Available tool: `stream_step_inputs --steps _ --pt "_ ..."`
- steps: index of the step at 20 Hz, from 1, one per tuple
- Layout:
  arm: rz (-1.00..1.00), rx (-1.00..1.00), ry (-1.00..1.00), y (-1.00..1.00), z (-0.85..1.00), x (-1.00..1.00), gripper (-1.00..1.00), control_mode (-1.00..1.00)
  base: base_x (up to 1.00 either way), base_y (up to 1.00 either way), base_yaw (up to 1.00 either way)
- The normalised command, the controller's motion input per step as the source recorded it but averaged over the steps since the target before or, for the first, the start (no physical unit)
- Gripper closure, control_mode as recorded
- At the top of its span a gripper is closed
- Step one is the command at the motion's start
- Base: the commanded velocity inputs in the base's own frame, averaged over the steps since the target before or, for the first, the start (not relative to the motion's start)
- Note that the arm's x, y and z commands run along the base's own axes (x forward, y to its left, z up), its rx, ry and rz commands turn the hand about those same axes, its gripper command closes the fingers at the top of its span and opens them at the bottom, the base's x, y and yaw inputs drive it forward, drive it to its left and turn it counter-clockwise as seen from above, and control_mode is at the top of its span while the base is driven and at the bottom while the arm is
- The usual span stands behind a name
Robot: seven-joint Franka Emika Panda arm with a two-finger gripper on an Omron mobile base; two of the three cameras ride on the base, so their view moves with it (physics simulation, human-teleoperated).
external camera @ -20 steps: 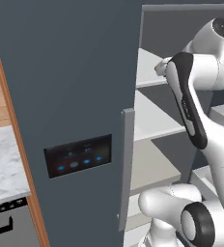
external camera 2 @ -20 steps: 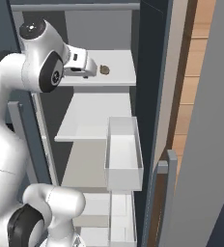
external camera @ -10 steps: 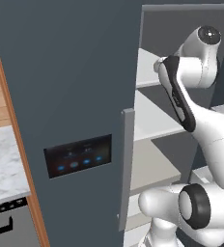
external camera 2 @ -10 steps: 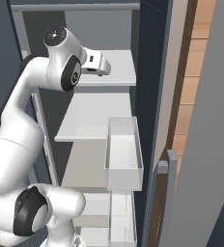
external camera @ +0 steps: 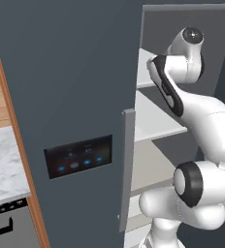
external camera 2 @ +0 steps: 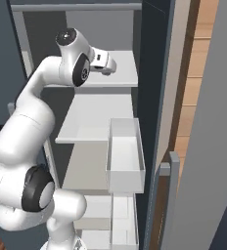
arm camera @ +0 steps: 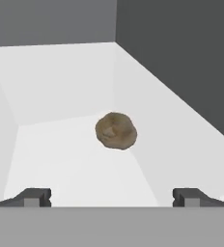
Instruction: Grab the garlic and onion from the fridge, place them in the blender, close the lid, and turn on the blender to create a marinade.
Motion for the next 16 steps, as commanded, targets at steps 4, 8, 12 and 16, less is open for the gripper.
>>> stream_step_inputs --steps 4,8,12,16 --pt "0.0 0.0 0.01 -0.04 -0.08 0.39 -1.0 -1.0 0.0 0.0 0.0" --pt "0.0 0.0 0.01 -0.03 -0.2 0.33 -1.0 -1.0 0.0 0.0 0.0" --pt "0.0 0.0 0.04 -0.04 -0.28 0.37 -1.0 -1.0 0.0 0.0 0.0" --pt "0.0 0.0 0.04 -0.1 -0.23 0.38 -1.0 -1.0 0.0 0.0 0.0"
